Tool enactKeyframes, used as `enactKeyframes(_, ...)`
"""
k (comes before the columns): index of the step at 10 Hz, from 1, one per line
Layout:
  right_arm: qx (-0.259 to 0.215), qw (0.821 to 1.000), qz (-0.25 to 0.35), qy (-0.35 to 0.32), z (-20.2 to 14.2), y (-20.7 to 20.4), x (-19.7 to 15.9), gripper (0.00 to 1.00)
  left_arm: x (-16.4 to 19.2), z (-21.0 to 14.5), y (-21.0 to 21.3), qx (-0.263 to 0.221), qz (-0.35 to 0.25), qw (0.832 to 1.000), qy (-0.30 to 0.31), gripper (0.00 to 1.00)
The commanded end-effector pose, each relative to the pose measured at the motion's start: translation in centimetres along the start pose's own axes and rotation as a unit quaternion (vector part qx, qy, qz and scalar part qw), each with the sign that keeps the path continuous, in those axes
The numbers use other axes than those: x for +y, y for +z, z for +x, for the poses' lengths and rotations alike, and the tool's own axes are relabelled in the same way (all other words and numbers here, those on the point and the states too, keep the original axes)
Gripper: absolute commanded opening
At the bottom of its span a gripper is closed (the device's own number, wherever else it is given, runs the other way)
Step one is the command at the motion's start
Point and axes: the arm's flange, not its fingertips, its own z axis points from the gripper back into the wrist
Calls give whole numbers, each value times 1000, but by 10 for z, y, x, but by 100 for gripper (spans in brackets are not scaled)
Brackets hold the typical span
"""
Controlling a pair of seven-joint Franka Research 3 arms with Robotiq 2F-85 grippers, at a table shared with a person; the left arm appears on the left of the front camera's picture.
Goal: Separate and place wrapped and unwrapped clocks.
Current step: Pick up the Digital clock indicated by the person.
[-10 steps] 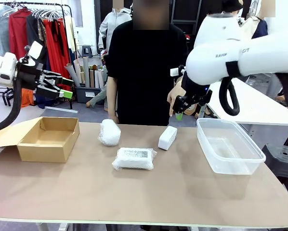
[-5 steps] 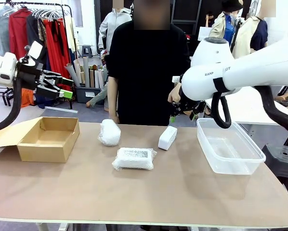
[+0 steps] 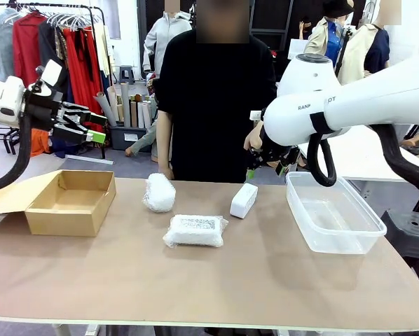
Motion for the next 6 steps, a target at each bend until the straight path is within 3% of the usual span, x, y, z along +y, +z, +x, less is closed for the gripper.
enactKeyframes(1,31,997,-5,-67,9,-15,8,100,-2,1,1,2,5,1000,-2,100)
enactKeyframes(3,44,984,-11,-170,35,-40,20,100,-2,1,1,2,5,1000,-2,100)
enactKeyframes(6,33,966,-30,-254,60,-71,24,100,-2,1,1,2,5,1000,-2,100)
